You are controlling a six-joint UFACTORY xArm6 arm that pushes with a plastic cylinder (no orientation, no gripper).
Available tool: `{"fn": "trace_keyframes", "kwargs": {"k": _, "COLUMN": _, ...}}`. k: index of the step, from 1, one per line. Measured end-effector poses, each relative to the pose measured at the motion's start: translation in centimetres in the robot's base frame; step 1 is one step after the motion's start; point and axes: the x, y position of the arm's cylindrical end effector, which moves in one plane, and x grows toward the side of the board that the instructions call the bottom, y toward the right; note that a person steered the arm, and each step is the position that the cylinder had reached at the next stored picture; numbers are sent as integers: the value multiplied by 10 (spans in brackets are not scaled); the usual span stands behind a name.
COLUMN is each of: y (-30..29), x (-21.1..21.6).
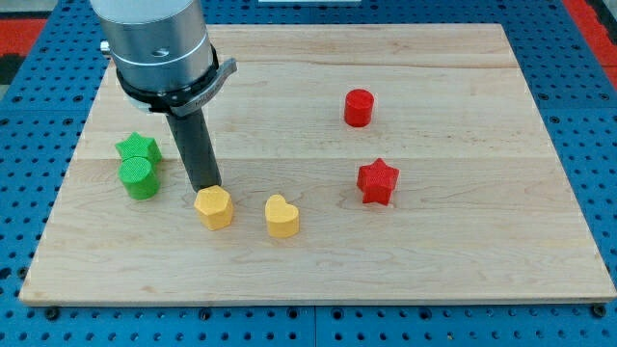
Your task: Place the yellow heart diagonal to the red star
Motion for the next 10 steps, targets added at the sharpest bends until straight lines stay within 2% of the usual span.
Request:
{"fn": "trace_keyframes", "kwargs": {"k": 1, "y": 12, "x": -11}}
{"fn": "trace_keyframes", "kwargs": {"k": 3, "y": 80, "x": 33}}
{"fn": "trace_keyframes", "kwargs": {"k": 5, "y": 48, "x": 40}}
{"fn": "trace_keyframes", "kwargs": {"k": 7, "y": 44, "x": 43}}
{"fn": "trace_keyframes", "kwargs": {"k": 9, "y": 66, "x": 116}}
{"fn": "trace_keyframes", "kwargs": {"k": 10, "y": 78, "x": 92}}
